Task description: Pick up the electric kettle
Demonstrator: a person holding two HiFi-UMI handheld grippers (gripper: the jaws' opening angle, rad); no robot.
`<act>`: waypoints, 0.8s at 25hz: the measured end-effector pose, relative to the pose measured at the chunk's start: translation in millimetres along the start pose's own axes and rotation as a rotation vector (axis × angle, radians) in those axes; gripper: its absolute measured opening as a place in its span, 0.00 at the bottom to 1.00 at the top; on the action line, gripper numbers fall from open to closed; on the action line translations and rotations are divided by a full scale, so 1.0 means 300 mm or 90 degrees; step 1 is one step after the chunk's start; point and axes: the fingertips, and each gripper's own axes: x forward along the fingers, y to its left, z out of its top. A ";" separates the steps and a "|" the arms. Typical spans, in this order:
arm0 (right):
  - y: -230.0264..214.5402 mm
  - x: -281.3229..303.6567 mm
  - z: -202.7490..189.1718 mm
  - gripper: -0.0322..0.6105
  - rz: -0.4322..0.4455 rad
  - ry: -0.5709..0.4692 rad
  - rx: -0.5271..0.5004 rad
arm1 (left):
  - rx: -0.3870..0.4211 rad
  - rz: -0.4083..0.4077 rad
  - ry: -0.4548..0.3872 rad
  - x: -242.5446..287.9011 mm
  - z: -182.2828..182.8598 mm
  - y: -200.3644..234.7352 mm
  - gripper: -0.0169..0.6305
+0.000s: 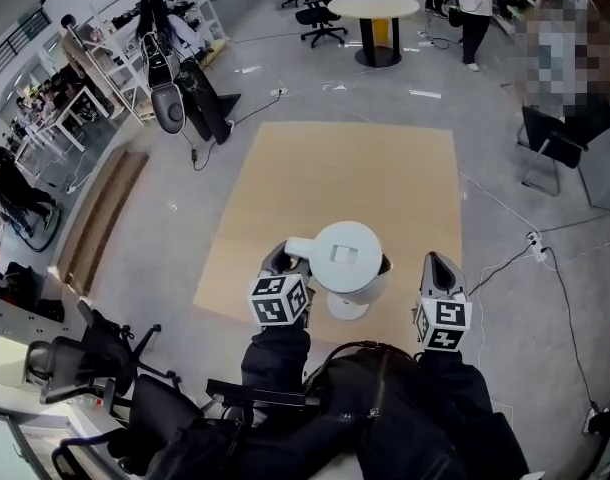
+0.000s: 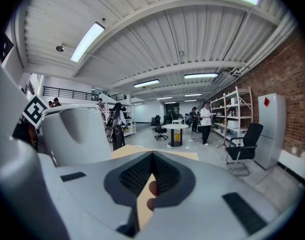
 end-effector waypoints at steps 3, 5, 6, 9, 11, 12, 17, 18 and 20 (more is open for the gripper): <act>0.008 -0.003 -0.001 0.05 0.001 0.002 -0.002 | 0.000 -0.001 0.001 -0.006 -0.001 0.001 0.27; 0.011 -0.004 0.000 0.05 0.002 0.003 -0.004 | 0.001 -0.001 0.001 -0.006 0.000 0.001 0.27; 0.012 -0.003 -0.001 0.05 0.003 0.003 -0.005 | 0.001 -0.001 0.001 -0.006 -0.001 0.002 0.27; 0.014 -0.004 -0.003 0.05 0.002 0.002 -0.004 | 0.001 -0.002 0.003 -0.005 -0.004 0.002 0.27; 0.013 -0.008 -0.001 0.05 0.001 0.002 -0.003 | 0.002 -0.002 0.004 -0.006 -0.003 0.001 0.27; 0.013 -0.009 0.001 0.05 0.001 0.002 -0.001 | 0.003 -0.003 0.005 -0.005 -0.002 0.001 0.27; 0.009 -0.013 0.001 0.05 -0.004 0.000 0.005 | 0.005 -0.007 0.006 -0.001 0.000 -0.003 0.27; 0.009 -0.014 0.002 0.05 -0.006 0.000 0.005 | 0.005 -0.008 0.006 -0.001 0.001 -0.005 0.27; 0.006 -0.017 0.003 0.05 -0.007 0.001 0.005 | 0.004 -0.011 0.007 -0.001 0.002 -0.009 0.27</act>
